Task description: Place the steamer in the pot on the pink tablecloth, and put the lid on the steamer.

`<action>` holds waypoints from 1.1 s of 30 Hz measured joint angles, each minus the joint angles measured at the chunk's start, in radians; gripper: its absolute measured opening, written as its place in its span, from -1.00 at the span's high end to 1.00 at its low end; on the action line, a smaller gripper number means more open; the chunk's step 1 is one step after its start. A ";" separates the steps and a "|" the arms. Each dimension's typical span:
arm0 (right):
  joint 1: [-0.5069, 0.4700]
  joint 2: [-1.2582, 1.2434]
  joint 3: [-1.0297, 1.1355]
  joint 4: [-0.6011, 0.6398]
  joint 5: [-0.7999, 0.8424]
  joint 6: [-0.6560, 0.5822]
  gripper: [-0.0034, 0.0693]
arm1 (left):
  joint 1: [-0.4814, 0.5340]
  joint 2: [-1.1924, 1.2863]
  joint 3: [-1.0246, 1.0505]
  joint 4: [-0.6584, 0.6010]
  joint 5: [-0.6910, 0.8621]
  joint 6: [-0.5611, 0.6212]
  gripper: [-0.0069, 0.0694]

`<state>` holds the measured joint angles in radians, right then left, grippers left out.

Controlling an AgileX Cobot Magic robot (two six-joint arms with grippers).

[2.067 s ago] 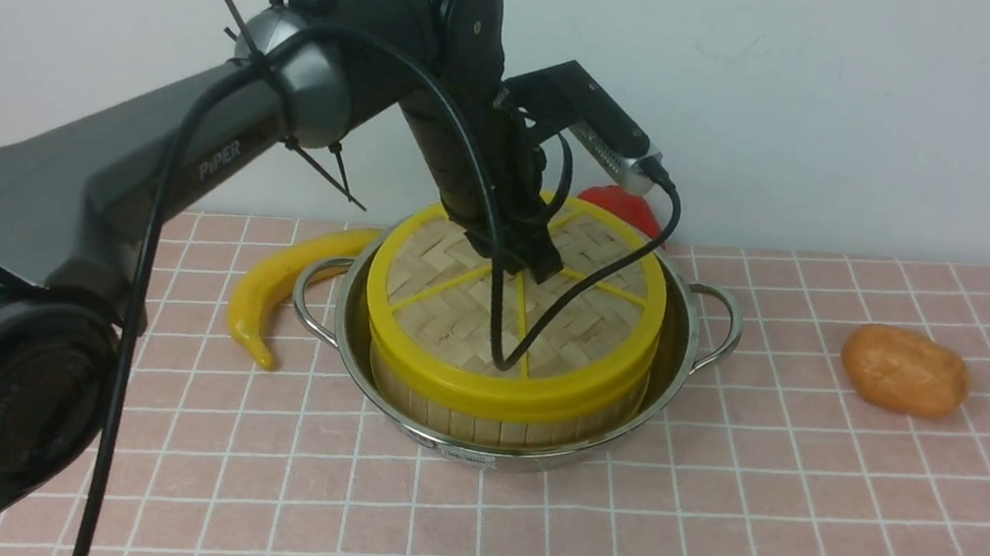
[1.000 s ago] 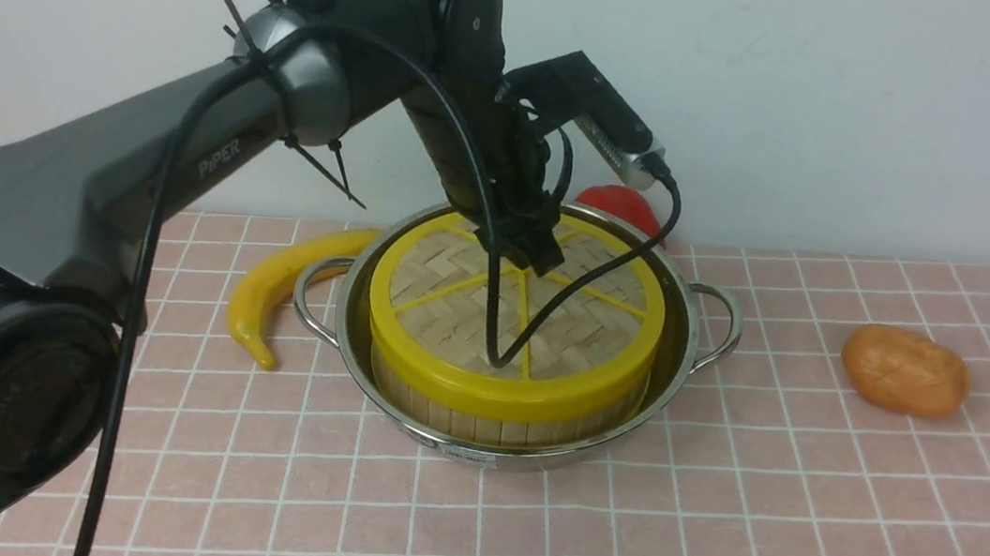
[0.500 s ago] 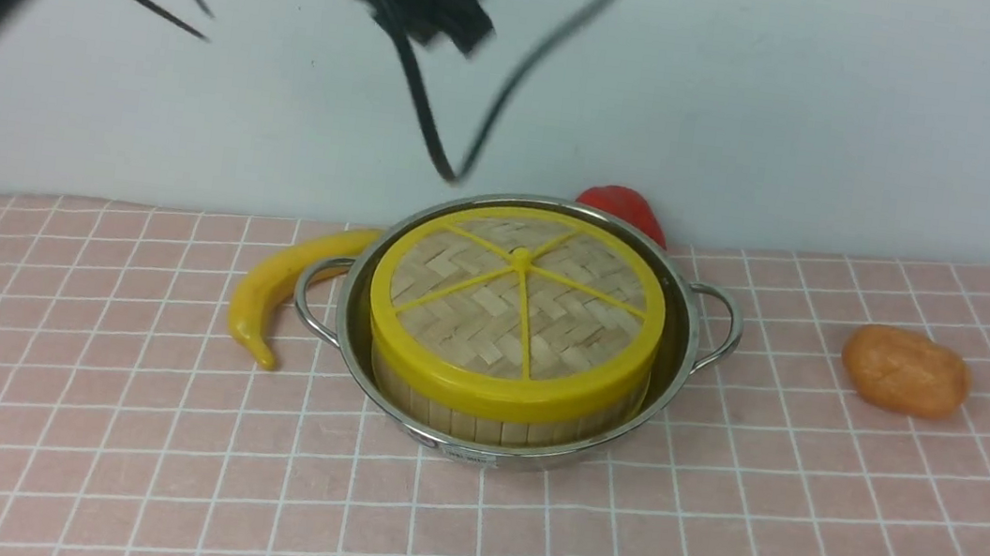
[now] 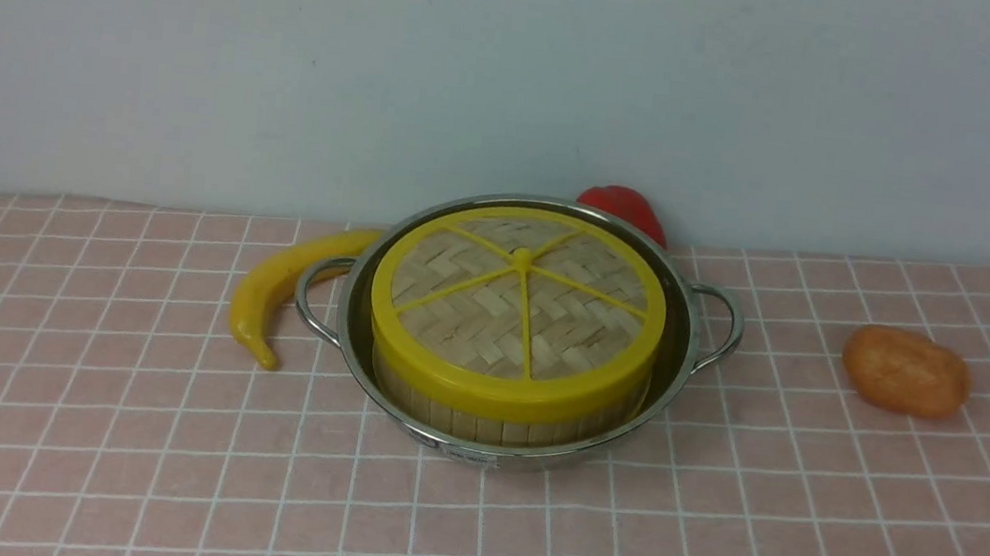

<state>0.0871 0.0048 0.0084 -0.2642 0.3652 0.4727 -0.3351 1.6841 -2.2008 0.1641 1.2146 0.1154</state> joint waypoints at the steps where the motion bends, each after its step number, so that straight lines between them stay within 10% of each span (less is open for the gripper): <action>1: 0.000 0.000 0.000 -0.001 0.000 0.000 0.24 | 0.000 0.000 0.000 0.004 0.000 0.001 0.88; 16: 0.000 0.000 0.000 -0.001 0.000 0.001 0.24 | 0.000 -0.060 0.126 -0.021 0.004 0.008 0.84; 25: 0.000 0.000 0.000 -0.001 -0.001 0.001 0.24 | 0.013 -0.592 1.027 -0.164 -0.531 0.012 0.79; 33: 0.000 0.000 0.000 -0.001 -0.001 0.001 0.24 | 0.232 -1.113 1.766 -0.247 -0.768 0.011 0.76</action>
<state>0.0871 0.0048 0.0084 -0.2651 0.3643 0.4742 -0.1031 0.5716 -0.4349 -0.0827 0.4467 0.1264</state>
